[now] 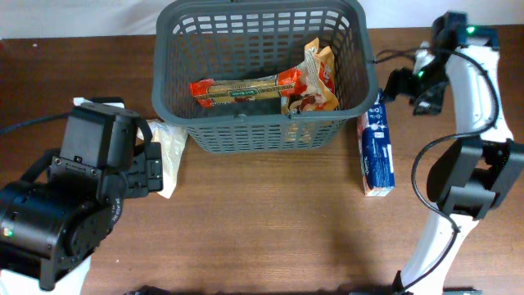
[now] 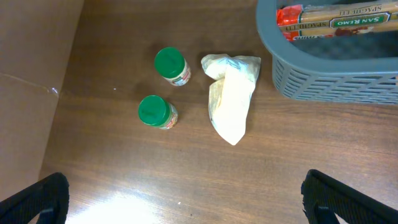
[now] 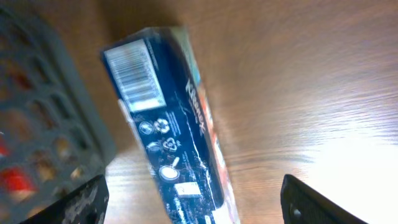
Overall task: Pack container
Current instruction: 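Grasp the blue box with the right gripper, then place the blue box into the basket and withdraw the right gripper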
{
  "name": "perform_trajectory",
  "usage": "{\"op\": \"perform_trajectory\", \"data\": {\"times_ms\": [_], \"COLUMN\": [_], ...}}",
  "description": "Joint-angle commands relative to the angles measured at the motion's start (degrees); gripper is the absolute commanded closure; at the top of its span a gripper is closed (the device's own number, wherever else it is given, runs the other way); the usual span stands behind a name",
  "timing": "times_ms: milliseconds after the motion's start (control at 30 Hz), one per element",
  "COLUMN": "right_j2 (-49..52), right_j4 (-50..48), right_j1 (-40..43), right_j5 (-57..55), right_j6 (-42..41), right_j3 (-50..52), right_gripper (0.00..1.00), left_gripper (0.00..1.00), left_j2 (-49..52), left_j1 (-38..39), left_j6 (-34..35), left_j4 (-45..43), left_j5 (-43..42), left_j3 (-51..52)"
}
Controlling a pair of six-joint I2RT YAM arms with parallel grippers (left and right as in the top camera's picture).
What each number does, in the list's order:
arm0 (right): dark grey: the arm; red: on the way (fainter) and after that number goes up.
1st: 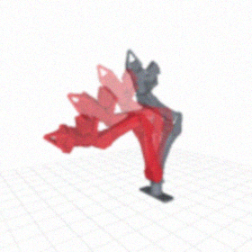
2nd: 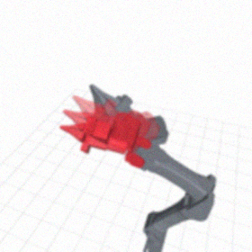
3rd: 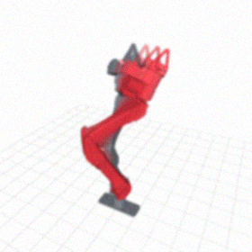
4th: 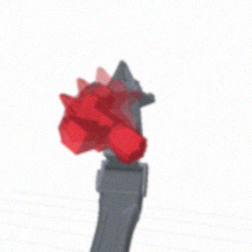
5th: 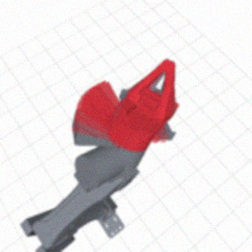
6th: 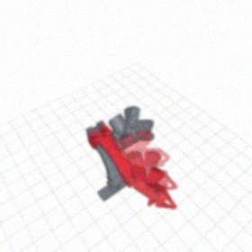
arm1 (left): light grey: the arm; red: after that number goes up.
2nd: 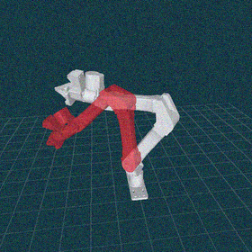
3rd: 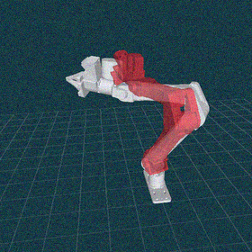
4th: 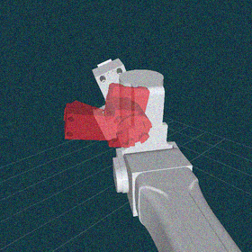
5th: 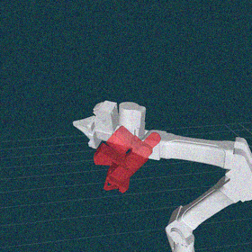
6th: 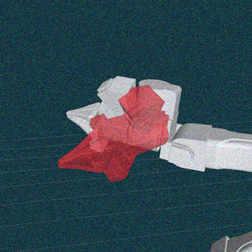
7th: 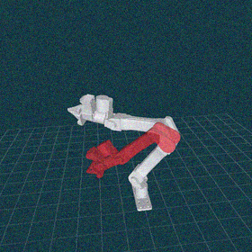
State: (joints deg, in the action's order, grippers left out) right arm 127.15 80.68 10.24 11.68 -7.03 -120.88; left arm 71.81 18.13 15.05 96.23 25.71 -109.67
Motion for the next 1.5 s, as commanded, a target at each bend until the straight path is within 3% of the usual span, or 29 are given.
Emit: {"op": "perform_trajectory", "data": {"times_ms": [0,167,267,333,367,400,733,933,1100,1167,1267,1300,1467], "right_j2": [-0.3,-0.3,-0.3,-0.3,-0.3,-0.3,-4.7,-13.0,-19.5,-21.6,-21.8,-21.5,-17.0], "right_j4": [-4.3,-9.8,-13.0,-14.6,-15.0,-15.2,-11.8,-4.4,-3.6,-3.7,-3.5,-3.3,-4.2], "right_j1": [-1.0,-2.1,-2.6,-2.6,-2.6,-2.6,3.2,4.7,-0.3,-7.8,-19.5,-26.3,-39.1], "right_j5": [2.1,4.4,4.4,4.4,4.4,4.4,6.4,11.8,17.2,17.2,17.2,16.5,2.6], "right_j6": [2.8,5.7,5.4,4.6,4.6,4.6,-1.5,-1.1,-0.2,5.9,16.3,26.8,51.9], "right_j3": [9.6,20.0,24.3,26.3,26.9,27.0,16.1,-5.2,-23.9,-31.9,-35.9,-35.3,-31.9], "right_gripper": [0.2,0.21,0.3,0.57,0.81,0.95,0.96,0.96,0.96,0.96,0.96,0.96,0.96], "left_gripper": [0.01,0.01,0.01,0.01,0.01,0.01,0.01,0.01,0.01,0.01,0.01,0.01,0.01], "left_j2": [0.2,0.2,0.2,0.2,0.2,0.2,0.2,0.2,0.2,0.2,0.2,0.2,0.2], "left_j1": [-0.3,-0.3,-0.3,-0.3,-0.3,-0.3,-0.3,-0.3,-0.3,-0.3,-0.3,-0.3,-0.3], "left_j6": [0.1,0.1,0.1,0.1,0.1,0.1,0.1,0.1,0.1,0.1,0.1,0.1,0.1], "left_j4": [-0.1,-0.1,-0.1,-0.1,-0.1,-0.1,-0.1,-0.1,-0.1,-0.1,-0.1,-0.1,-0.1], "left_j5": [0.0,0.0,0.0,0.0,0.0,0.0,0.0,0.0,0.0,0.0,0.0,0.0,0.0], "left_j3": [0.1,0.1,0.1,0.1,0.1,0.1,0.1,0.1,0.1,0.1,0.1,0.1,0.1]}}
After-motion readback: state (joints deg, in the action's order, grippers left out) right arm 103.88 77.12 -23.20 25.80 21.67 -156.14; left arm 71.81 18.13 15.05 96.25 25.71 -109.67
